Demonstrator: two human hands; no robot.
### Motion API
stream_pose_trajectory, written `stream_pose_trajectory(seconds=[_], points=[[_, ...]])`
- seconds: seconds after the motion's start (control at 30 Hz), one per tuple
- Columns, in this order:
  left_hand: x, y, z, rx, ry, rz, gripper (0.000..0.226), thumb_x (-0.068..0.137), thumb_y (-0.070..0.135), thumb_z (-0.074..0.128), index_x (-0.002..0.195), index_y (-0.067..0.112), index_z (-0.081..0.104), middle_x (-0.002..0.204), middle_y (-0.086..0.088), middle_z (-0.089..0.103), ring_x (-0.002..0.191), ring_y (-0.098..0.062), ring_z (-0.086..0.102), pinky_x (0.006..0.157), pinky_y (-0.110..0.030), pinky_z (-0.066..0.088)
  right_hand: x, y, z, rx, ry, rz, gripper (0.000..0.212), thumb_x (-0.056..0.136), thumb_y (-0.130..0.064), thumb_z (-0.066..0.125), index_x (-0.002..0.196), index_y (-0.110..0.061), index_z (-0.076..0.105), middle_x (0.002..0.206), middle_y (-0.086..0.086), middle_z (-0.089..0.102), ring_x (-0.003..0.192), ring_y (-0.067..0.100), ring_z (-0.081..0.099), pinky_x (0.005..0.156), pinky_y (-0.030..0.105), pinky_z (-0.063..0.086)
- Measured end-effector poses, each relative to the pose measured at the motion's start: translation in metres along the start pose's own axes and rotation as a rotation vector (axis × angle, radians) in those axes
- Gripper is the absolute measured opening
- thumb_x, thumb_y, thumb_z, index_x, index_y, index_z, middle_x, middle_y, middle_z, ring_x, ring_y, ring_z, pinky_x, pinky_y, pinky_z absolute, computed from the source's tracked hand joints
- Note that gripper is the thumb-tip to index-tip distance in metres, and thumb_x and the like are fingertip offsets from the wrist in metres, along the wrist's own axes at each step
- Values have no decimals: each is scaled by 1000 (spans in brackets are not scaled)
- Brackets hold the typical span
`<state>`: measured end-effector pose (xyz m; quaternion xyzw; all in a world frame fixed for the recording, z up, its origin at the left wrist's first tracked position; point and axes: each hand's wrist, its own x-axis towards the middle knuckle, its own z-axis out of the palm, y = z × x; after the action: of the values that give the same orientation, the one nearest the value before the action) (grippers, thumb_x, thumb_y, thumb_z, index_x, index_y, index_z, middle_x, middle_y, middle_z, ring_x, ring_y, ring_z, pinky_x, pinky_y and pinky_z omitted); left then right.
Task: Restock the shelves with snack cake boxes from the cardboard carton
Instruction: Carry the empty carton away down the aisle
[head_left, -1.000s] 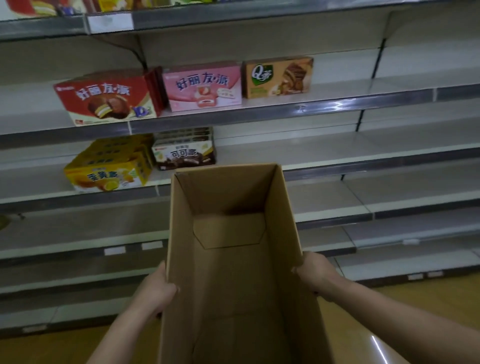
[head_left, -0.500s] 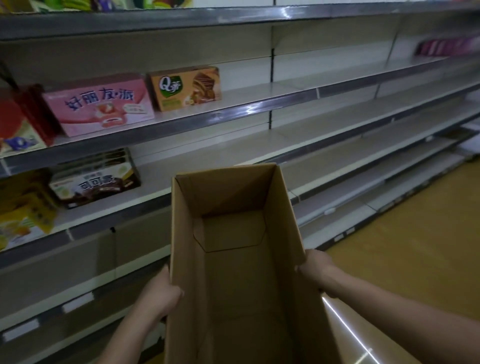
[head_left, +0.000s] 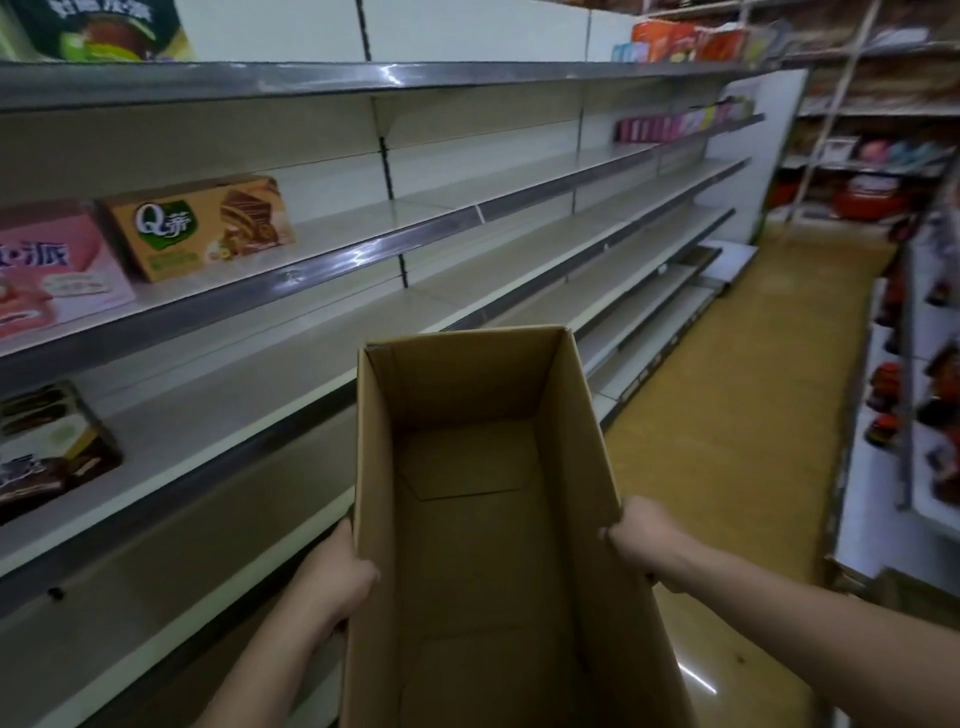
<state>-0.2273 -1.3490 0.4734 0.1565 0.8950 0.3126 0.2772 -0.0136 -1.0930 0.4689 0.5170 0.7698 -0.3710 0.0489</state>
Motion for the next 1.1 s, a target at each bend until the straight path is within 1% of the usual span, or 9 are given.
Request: stream_pose_trajectory(seconds=[0.1, 0.23, 0.43, 0.6, 0.73, 0.83, 0.9, 1.0, 1.1], points=[[6, 17, 6, 26, -20, 54, 69, 92, 5, 62, 153, 22, 35, 127, -10, 61, 108, -27, 63, 91, -49, 58, -6, 14, -8, 38, 43, 42, 16, 101, -21, 58, 114, -11, 58, 98, 9, 68, 83, 23, 71, 53, 29, 54], [13, 40, 14, 69, -66, 121, 74, 90, 5, 62, 155, 26, 32, 117, -7, 62, 98, -24, 66, 84, -46, 61, -17, 27, -19, 98, 88, 92, 15, 102, -18, 56, 115, -11, 54, 100, 10, 67, 88, 26, 71, 78, 41, 63], [26, 72, 32, 127, -110, 197, 72, 94, 6, 60, 156, 26, 29, 115, -7, 61, 95, -22, 65, 79, -42, 60, -26, 45, -38, 113, 168, 150, 8, 101, -18, 58, 105, -12, 55, 100, 9, 65, 91, 23, 68, 85, 42, 61], [42, 110, 56, 178, -151, 237, 70, 93, 8, 62, 154, 24, 33, 114, -7, 60, 96, -22, 64, 81, -42, 59, -20, 65, -57, 164, 213, 187, 7, 102, -20, 58, 105, -14, 56, 101, 7, 65, 91, 20, 69, 79, 33, 60], [56, 146, 79, 193, -191, 263, 71, 93, 5, 60, 155, 22, 31, 102, -7, 58, 90, -25, 65, 69, -39, 58, -1, 81, -80, 196, 250, 206, 10, 102, -18, 58, 94, -18, 52, 100, 7, 65, 87, 19, 68, 76, 31, 60], [72, 177, 98, 187, -200, 283, 68, 94, 3, 60, 153, 20, 34, 103, -7, 59, 94, -27, 65, 78, -43, 60, 20, 90, -102, 194, 271, 219, 14, 102, -20, 58, 90, -18, 51, 98, 6, 65, 82, 15, 66, 68, 26, 57], [85, 199, 112, 191, -205, 296, 68, 94, 2, 59, 154, 20, 34, 107, -8, 59, 97, -28, 65, 78, -42, 59, 38, 96, -119, 193, 286, 224, 17, 102, -20, 58, 87, -18, 49, 98, 7, 65, 81, 15, 65, 65, 24, 54], [108, 236, 131, 195, -219, 319, 68, 92, 1, 58, 153, 23, 35, 109, -9, 61, 98, -29, 65, 74, -41, 58, 68, 103, -147, 204, 308, 232, 14, 102, -20, 58, 92, -17, 49, 98, 7, 64, 86, 18, 67, 67, 25, 54], [135, 276, 150, 202, -212, 337, 72, 91, 3, 60, 154, 25, 34, 113, -11, 64, 94, -28, 67, 74, -42, 60, 100, 110, -178, 212, 310, 231, 10, 103, -21, 57, 104, -14, 50, 97, 7, 64, 83, 18, 65, 65, 26, 52]])
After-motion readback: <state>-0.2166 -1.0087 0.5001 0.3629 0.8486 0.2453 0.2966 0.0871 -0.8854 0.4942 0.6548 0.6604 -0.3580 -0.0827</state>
